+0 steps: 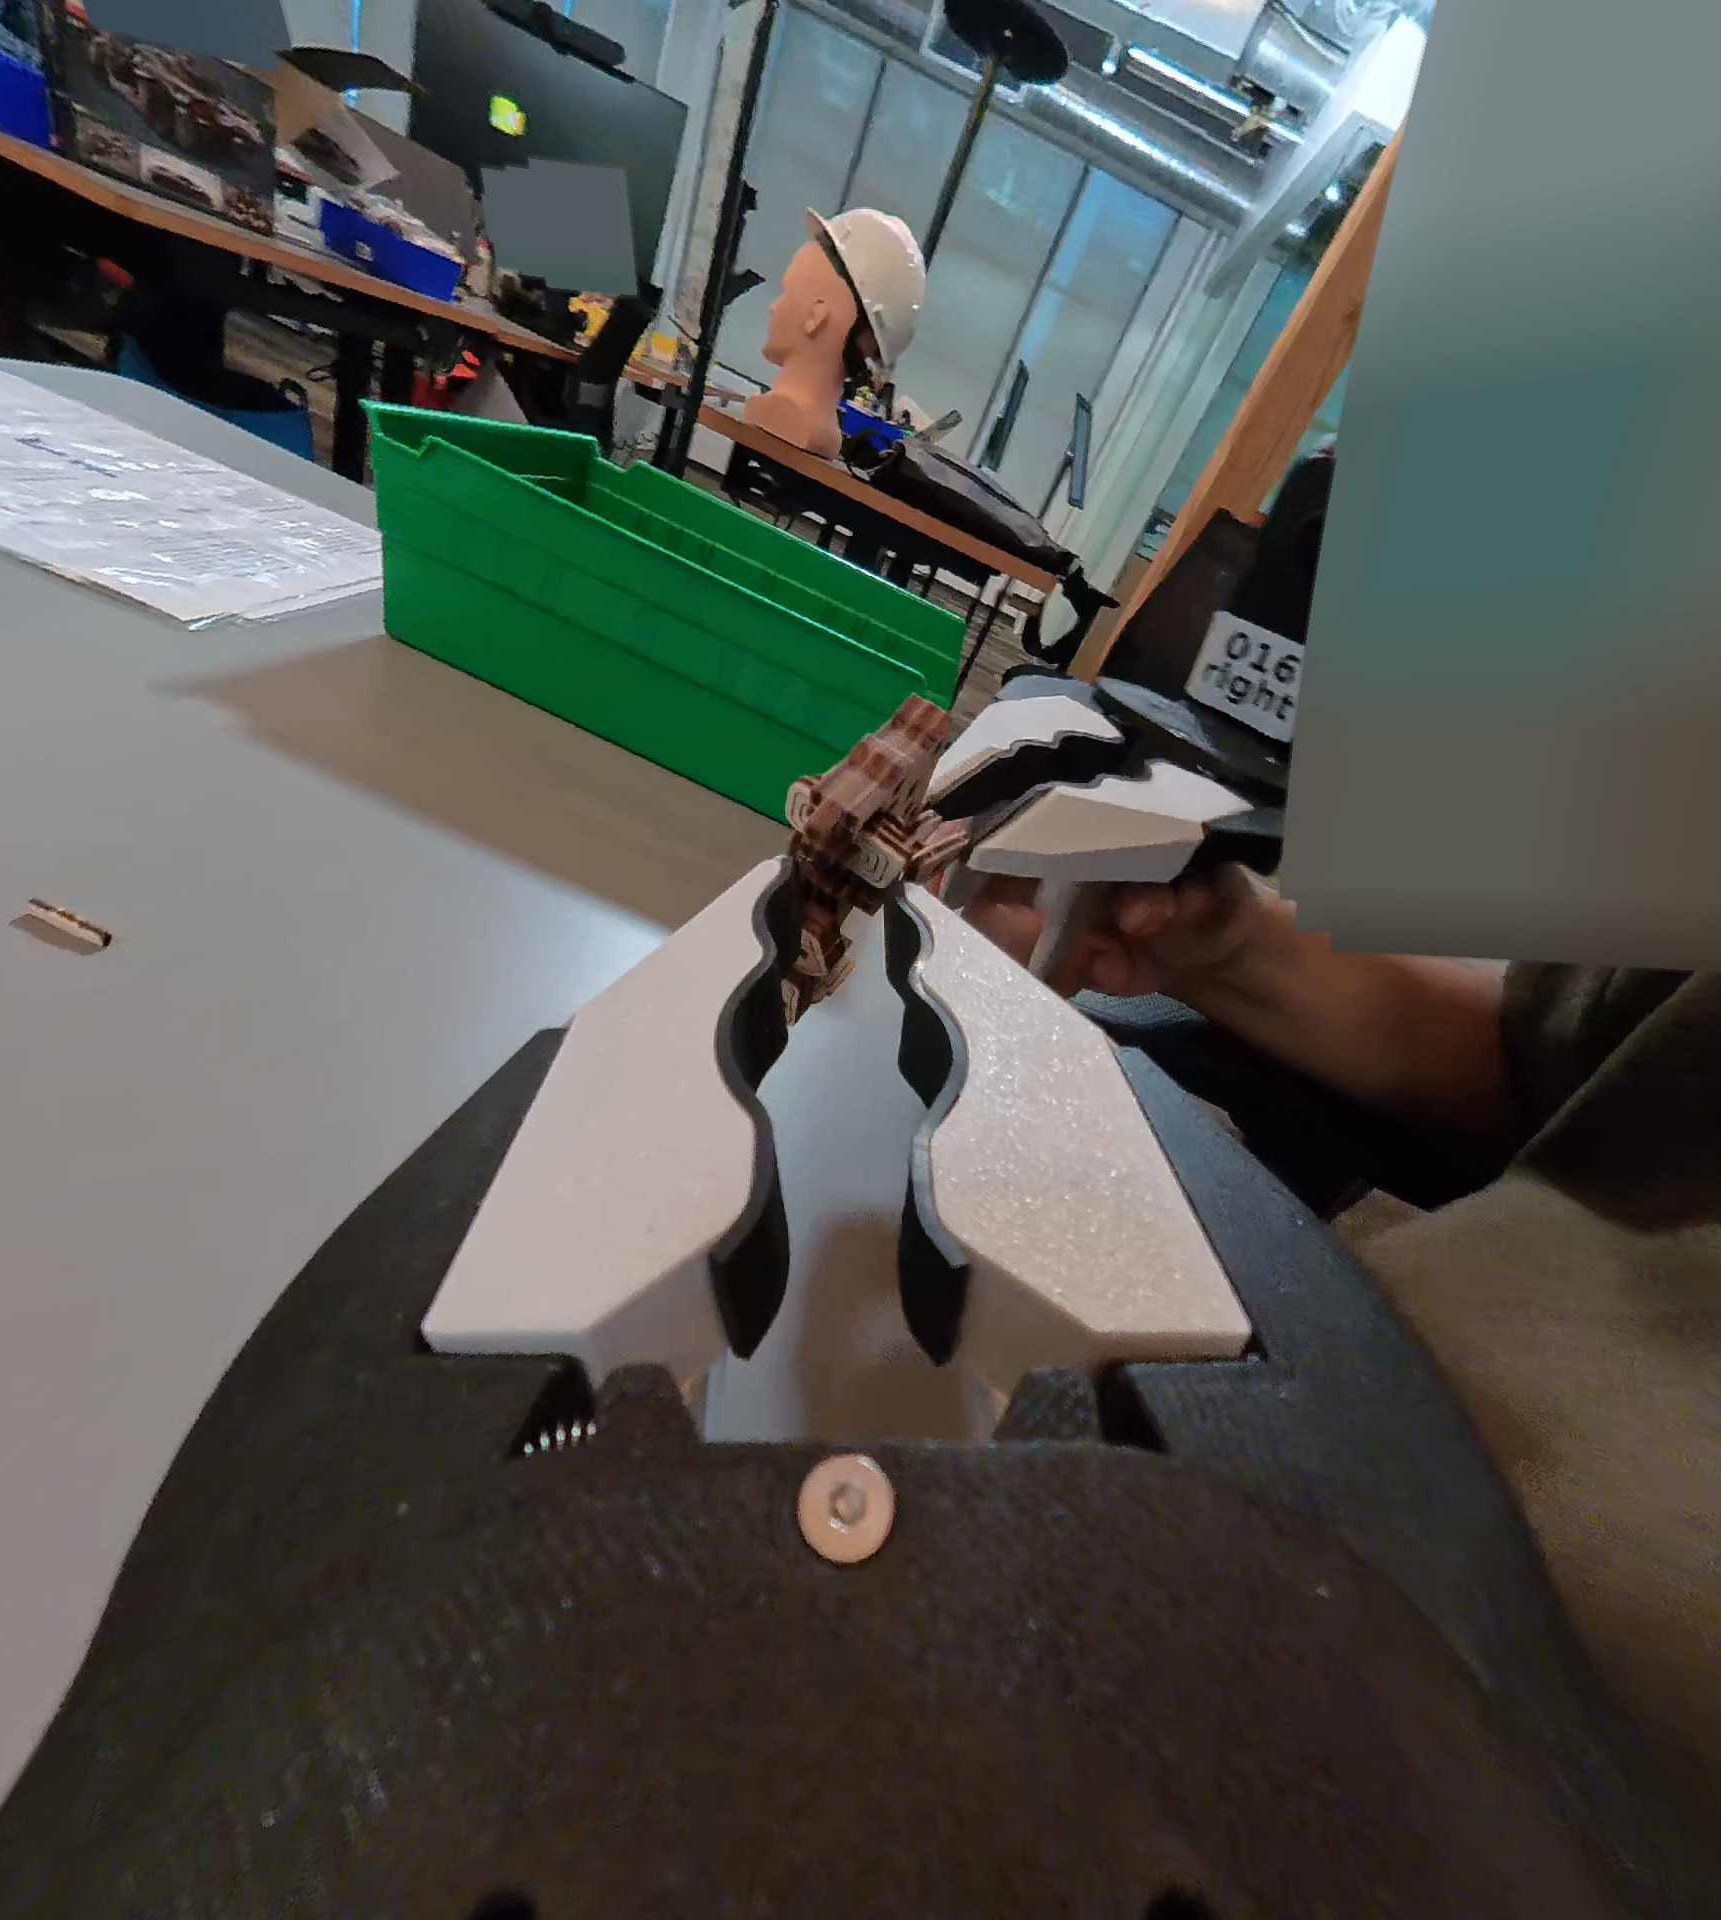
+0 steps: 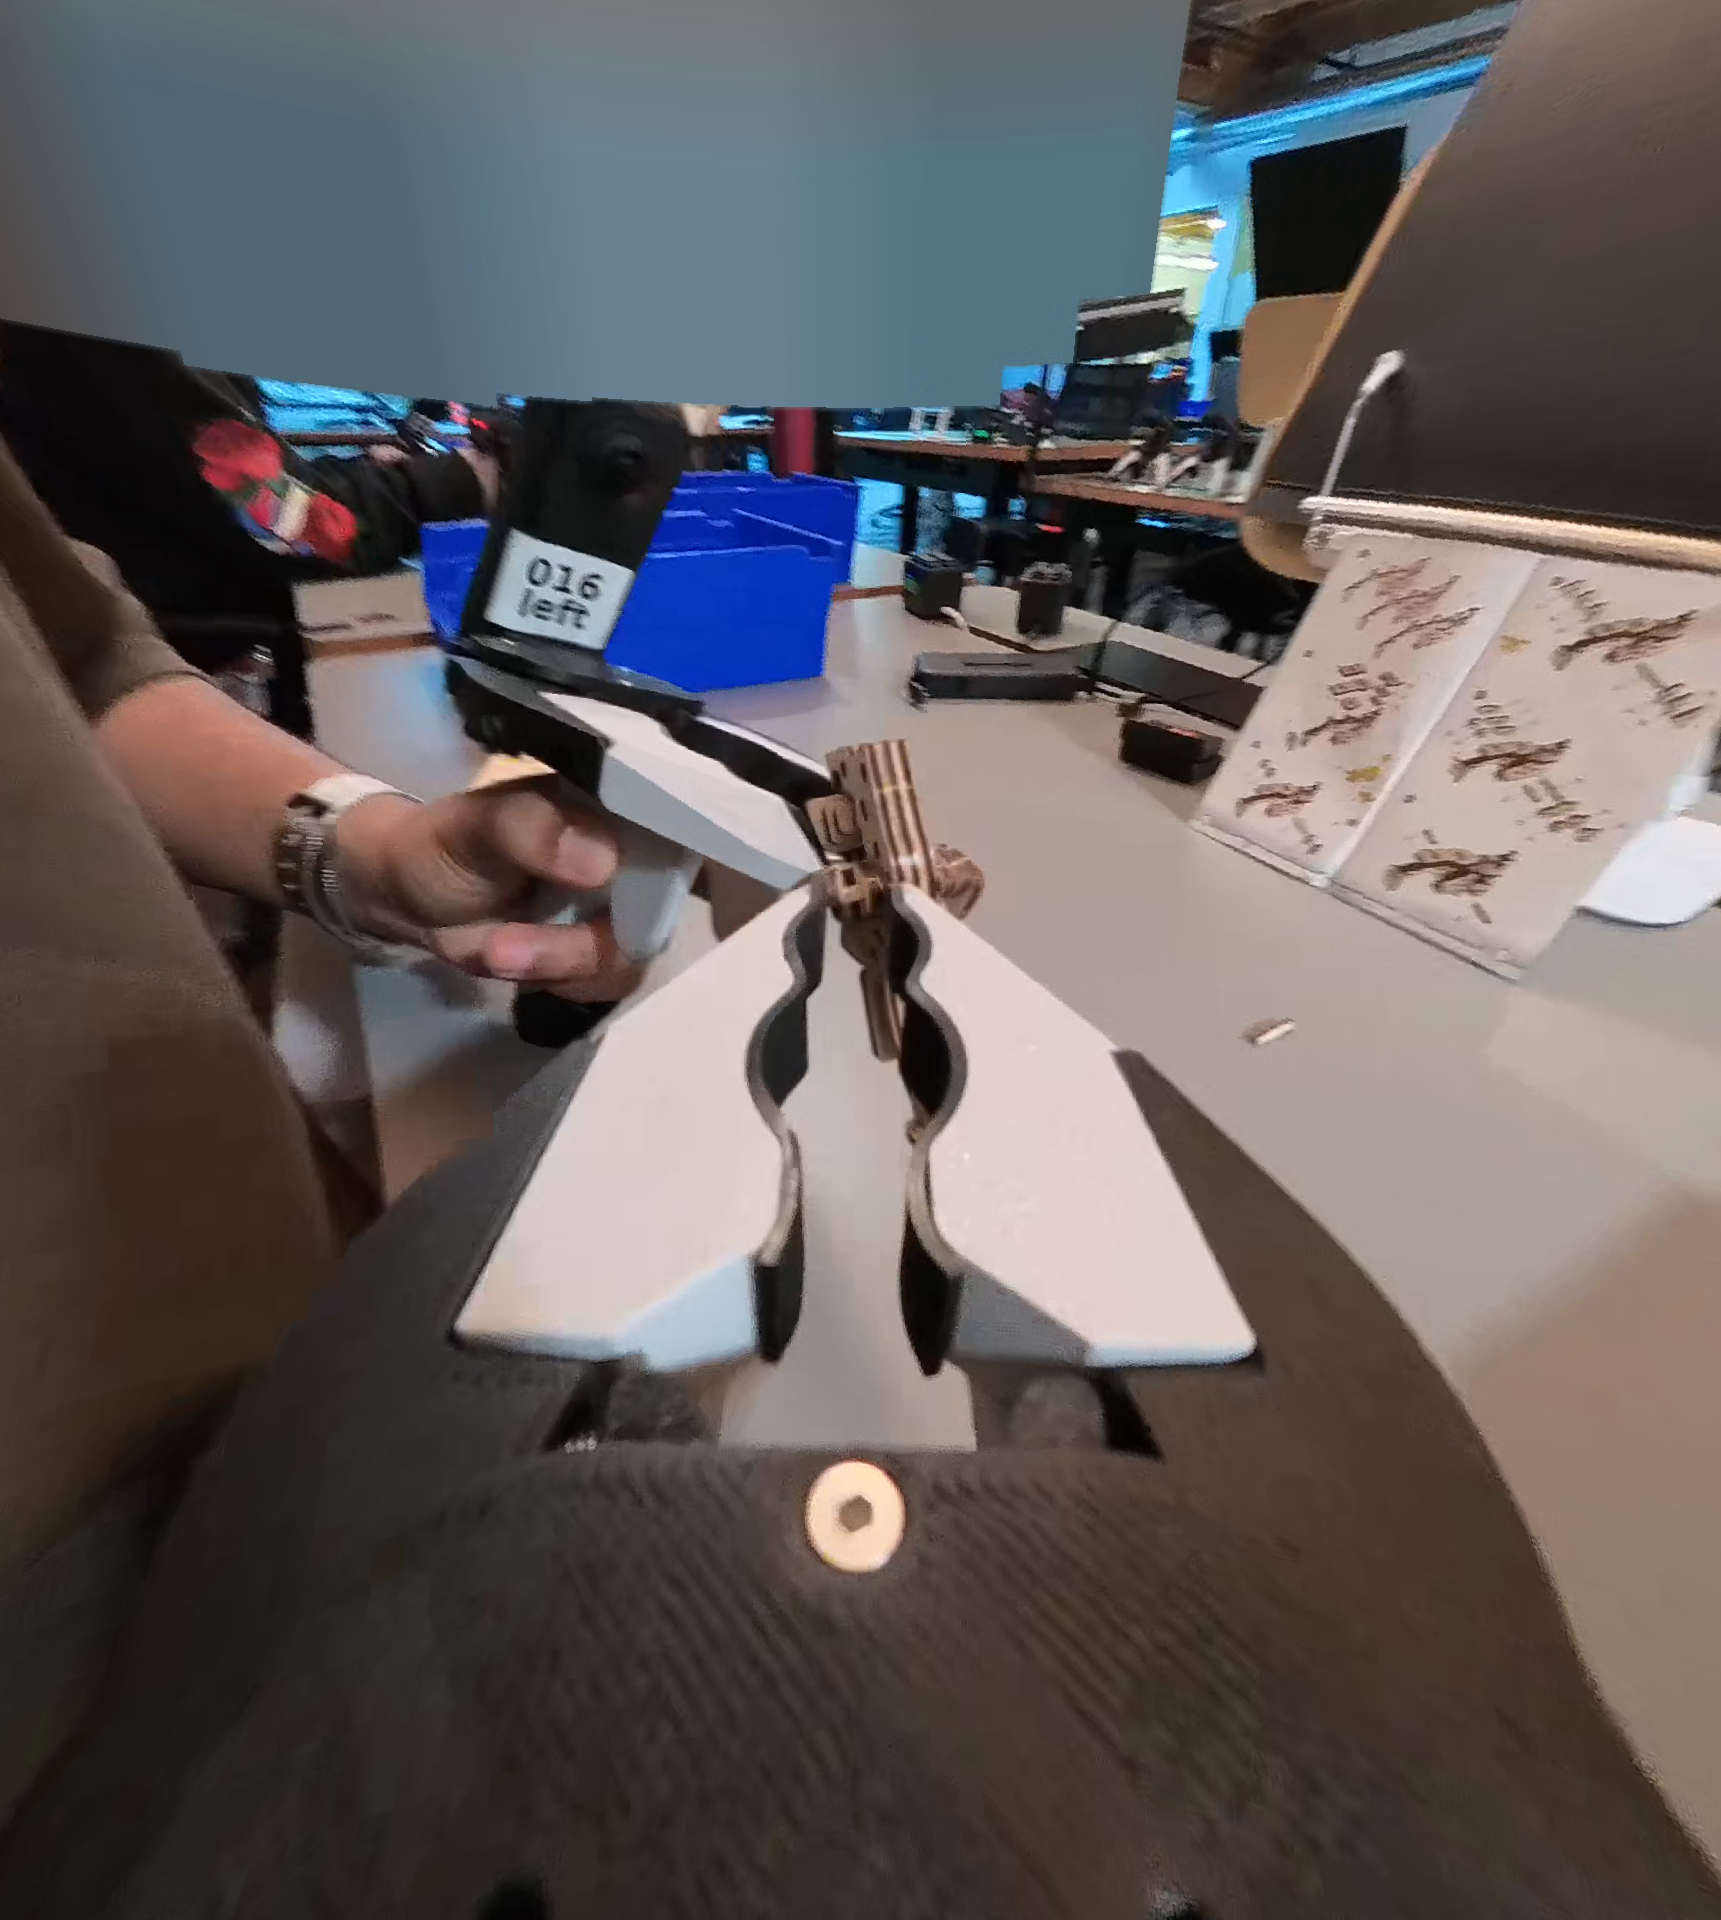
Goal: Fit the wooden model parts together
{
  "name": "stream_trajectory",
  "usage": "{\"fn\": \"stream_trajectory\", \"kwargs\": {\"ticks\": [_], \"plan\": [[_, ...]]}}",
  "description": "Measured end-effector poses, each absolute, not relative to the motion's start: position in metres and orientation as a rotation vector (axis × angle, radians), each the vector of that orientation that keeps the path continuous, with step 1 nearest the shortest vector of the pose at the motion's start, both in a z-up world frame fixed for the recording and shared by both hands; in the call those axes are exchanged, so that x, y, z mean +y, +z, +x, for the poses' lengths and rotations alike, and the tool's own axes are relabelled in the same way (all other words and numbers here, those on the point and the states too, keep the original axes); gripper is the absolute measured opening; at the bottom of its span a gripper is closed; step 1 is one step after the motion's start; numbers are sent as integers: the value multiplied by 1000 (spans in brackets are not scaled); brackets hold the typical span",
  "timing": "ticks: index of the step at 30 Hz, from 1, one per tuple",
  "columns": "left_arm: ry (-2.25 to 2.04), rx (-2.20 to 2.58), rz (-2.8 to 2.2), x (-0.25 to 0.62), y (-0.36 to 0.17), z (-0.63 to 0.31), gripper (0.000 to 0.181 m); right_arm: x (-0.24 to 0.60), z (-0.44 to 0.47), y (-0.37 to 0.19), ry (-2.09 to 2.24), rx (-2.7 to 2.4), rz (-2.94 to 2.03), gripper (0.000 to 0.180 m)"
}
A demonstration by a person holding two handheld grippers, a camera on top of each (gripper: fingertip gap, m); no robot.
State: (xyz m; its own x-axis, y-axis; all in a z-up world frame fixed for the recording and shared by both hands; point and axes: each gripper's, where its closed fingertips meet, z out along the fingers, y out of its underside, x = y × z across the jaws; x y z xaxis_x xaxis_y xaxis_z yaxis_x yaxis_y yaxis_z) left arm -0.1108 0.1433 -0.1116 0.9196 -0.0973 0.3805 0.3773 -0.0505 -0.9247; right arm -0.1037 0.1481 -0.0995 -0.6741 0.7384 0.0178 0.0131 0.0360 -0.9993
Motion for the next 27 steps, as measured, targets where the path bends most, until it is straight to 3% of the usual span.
{"fn": "stream_trajectory", "kwargs": {"ticks": [17,23,27], "plan": [[-371,126,-1505,127,-101,-86,13,135,-75,-82,1782,-1770,-466,2],[-286,190,-1496,123,-98,-84,13,149,-83,-78,1819,-1695,-553,19],[95,374,-1522,124,-102,-80,14,147,-89,-85,2004,-1719,-743,29]]}}
